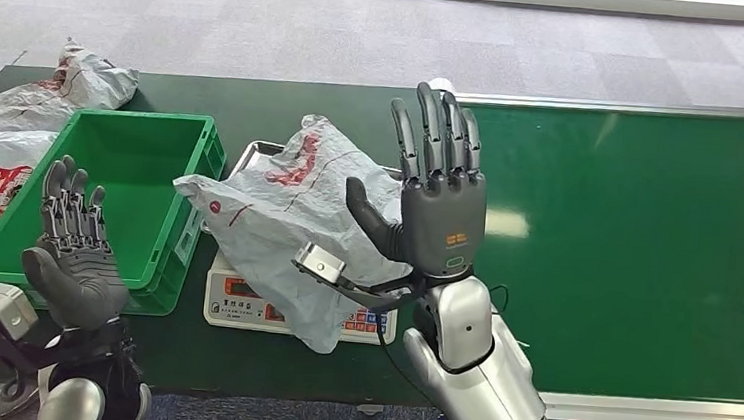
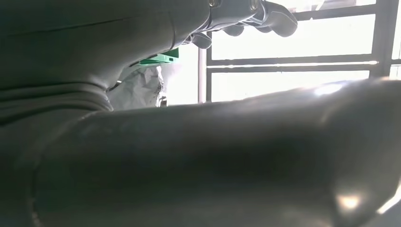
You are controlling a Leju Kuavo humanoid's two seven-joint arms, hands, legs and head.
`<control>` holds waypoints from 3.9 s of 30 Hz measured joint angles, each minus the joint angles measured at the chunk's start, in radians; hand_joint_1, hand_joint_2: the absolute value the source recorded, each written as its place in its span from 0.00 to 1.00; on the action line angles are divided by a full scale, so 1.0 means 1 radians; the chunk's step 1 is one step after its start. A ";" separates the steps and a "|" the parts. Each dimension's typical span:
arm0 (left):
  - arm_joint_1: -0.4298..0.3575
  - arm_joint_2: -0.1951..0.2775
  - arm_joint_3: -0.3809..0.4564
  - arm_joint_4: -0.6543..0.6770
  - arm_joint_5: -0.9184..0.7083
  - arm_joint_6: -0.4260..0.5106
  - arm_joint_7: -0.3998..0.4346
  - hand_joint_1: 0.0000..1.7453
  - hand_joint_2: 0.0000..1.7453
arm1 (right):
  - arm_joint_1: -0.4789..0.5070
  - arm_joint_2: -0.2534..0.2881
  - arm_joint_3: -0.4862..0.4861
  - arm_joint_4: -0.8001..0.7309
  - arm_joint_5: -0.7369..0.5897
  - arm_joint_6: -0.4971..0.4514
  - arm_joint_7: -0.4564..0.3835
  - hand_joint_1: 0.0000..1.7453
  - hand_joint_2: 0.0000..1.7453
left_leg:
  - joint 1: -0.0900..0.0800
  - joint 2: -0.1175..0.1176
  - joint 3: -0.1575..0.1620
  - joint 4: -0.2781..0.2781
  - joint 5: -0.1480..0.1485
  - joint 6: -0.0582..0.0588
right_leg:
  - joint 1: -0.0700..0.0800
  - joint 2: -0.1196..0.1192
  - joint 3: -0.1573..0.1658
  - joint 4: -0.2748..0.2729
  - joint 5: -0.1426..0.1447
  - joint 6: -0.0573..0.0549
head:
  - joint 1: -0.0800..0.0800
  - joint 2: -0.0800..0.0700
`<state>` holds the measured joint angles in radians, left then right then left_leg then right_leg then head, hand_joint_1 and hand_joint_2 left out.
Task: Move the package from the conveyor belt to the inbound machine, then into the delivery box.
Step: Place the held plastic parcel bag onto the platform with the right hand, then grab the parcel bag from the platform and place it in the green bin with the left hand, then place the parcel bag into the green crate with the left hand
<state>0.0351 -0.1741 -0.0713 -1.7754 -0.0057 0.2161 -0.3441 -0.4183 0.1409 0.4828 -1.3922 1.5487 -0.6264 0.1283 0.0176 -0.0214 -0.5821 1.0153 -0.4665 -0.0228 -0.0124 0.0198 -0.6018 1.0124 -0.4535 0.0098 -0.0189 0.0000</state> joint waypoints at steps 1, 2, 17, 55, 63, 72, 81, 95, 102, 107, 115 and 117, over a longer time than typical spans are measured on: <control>0.000 0.000 0.000 0.000 0.000 0.000 0.000 0.00 0.00 | 0.001 -0.001 -0.001 -0.005 0.000 0.000 0.000 0.00 0.00 | 0.000 0.000 0.000 0.000 0.000 0.000 | 0.000 0.000 0.000 0.000 0.000 0.000 | 0.000 0.000; 0.000 -0.001 0.000 0.000 0.000 0.000 0.000 0.00 0.00 | 0.002 -0.001 -0.002 -0.008 0.000 0.000 0.000 0.00 0.00 | 0.000 0.000 0.000 0.000 0.000 0.000 | 0.000 0.000 0.000 0.000 0.000 0.000 | 0.000 0.000; -0.002 -0.001 -0.007 0.007 -0.166 0.069 -0.012 0.00 0.00 | 0.169 0.044 -0.078 -0.299 -0.392 -0.074 -0.483 0.00 0.75 | 0.000 -0.002 -0.001 0.000 -0.001 -0.001 | 0.000 -0.001 0.000 0.000 -0.002 -0.001 | 0.000 0.000; -0.825 0.058 -0.877 1.105 -0.717 -0.419 0.092 1.00 1.00 | 0.312 0.146 -0.150 -0.517 -0.818 -0.070 -0.826 0.00 1.00 | -0.002 0.001 -0.005 0.000 0.008 0.001 | -0.002 -0.001 -0.004 0.000 0.009 0.000 | 0.000 0.000; -0.849 0.082 -0.875 1.068 -0.679 -0.403 0.120 1.00 1.00 | 0.313 0.145 -0.150 -0.517 -0.824 -0.070 -0.826 0.00 1.00 | -0.002 0.001 -0.005 0.000 0.009 0.000 | -0.002 0.000 -0.004 0.000 0.009 0.000 | 0.000 0.000; -0.841 0.158 -0.850 0.949 -0.657 -0.411 0.147 1.00 1.00 | 0.313 0.144 -0.150 -0.517 -0.828 -0.070 -0.823 0.00 1.00 | -0.002 0.001 -0.006 0.000 0.009 0.000 | -0.002 0.000 -0.005 0.000 0.009 0.000 | 0.000 0.000; -0.836 0.298 -0.786 0.776 -0.616 -0.445 0.174 1.00 1.00 | 0.329 0.140 -0.150 -0.517 -0.817 -0.070 -0.813 0.00 1.00 | -0.001 0.001 -0.006 0.000 0.009 0.000 | -0.001 0.000 -0.006 0.000 0.009 -0.001 | 0.000 0.000; -0.863 0.476 -0.660 0.622 -0.663 -0.335 0.222 1.00 1.00 | 0.334 0.124 -0.150 -0.517 -0.837 -0.070 -0.826 0.00 1.00 | -0.001 0.002 -0.006 0.000 0.009 0.000 | -0.001 0.000 -0.006 0.001 0.009 -0.001 | 0.000 0.000; -0.893 0.538 -0.592 0.650 -0.748 -0.228 0.244 1.00 1.00 | 0.335 0.114 -0.150 -0.517 -0.831 -0.070 -0.826 0.00 1.00 | 0.000 0.002 -0.006 0.000 0.010 -0.001 | 0.000 0.001 -0.007 0.001 0.009 -0.001 | 0.000 0.000; -0.896 0.557 -0.532 0.748 -0.789 -0.150 0.241 1.00 1.00 | 0.341 0.110 -0.150 -0.517 -0.827 -0.070 -0.826 0.00 1.00 | 0.000 0.003 -0.006 0.000 0.010 -0.001 | 0.000 0.002 -0.007 0.001 0.009 -0.002 | 0.000 0.000; -0.872 0.575 -0.451 0.987 -0.838 -0.107 0.228 1.00 1.00 | 0.345 0.101 -0.150 -0.517 -0.835 -0.070 -0.826 0.00 1.00 | 0.000 0.004 -0.006 -0.001 0.010 -0.001 | 0.000 0.002 -0.008 0.001 0.009 -0.002 | 0.000 0.000; -0.849 0.574 -0.437 1.047 -0.847 -0.093 0.220 0.85 1.00 | 0.345 0.100 -0.150 -0.517 -0.835 -0.070 -0.826 0.00 1.00 | 0.000 0.004 -0.006 -0.001 0.010 -0.001 | 0.000 0.002 -0.008 0.001 0.009 -0.002 | 0.000 0.000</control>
<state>-0.8138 0.3995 -0.5088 -0.7280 -0.8525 0.1230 -0.1239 -0.0734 0.2411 0.3324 -1.9093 0.7133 -0.6963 -0.6973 0.0176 -0.0177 -0.5885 1.0147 -0.4568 -0.0242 -0.0125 0.0220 -0.6098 1.0133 -0.4443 0.0073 -0.0191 0.0000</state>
